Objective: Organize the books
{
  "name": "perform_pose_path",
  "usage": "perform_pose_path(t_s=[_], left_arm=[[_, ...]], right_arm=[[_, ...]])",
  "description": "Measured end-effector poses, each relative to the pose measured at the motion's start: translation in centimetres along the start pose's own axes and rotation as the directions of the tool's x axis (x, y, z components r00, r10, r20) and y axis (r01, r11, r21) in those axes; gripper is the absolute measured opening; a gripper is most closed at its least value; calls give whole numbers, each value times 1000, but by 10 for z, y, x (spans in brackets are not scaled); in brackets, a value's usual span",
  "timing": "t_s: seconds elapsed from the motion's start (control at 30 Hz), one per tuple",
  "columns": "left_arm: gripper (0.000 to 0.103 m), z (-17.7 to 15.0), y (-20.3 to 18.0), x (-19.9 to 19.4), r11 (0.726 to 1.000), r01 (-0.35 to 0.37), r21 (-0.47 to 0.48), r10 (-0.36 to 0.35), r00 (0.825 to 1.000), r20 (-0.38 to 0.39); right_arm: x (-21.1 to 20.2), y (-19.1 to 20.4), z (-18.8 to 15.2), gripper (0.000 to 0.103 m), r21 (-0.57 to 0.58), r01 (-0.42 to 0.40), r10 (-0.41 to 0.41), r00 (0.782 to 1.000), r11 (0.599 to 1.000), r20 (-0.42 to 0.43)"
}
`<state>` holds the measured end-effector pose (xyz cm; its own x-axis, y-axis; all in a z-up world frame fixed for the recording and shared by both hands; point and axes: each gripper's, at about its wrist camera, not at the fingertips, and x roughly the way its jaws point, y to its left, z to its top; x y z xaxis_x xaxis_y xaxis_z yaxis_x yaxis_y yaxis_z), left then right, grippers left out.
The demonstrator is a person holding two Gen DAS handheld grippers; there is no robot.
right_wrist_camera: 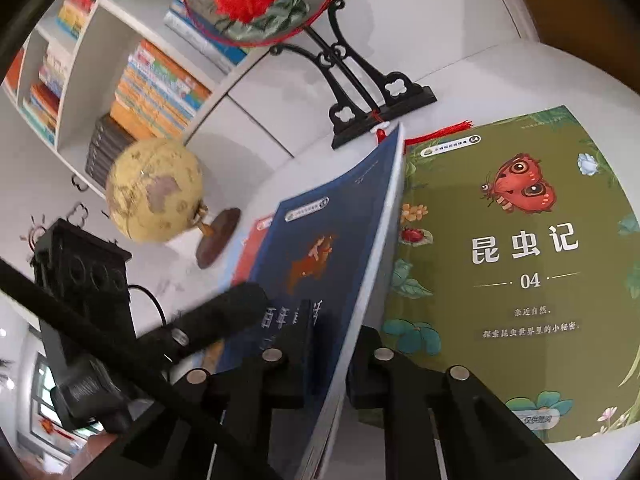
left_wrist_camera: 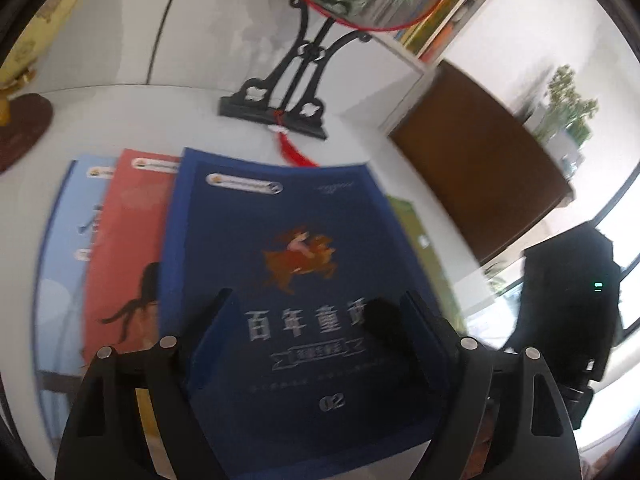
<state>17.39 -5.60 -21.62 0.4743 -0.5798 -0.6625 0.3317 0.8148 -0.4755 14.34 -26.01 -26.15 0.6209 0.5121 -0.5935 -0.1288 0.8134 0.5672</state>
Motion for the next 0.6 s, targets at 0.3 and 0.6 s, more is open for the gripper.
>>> perform_pose_path(t_s=[0.3, 0.6], left_arm=[[85, -5, 36, -20, 992, -55, -117, 53, 998, -13], [85, -13, 28, -15, 983, 76, -165, -84, 996, -38]], right_arm=[[-26, 5, 8, 9, -36, 17, -15, 999, 999, 46], [-62, 16, 20, 5, -21, -24, 25, 995, 1000, 91]])
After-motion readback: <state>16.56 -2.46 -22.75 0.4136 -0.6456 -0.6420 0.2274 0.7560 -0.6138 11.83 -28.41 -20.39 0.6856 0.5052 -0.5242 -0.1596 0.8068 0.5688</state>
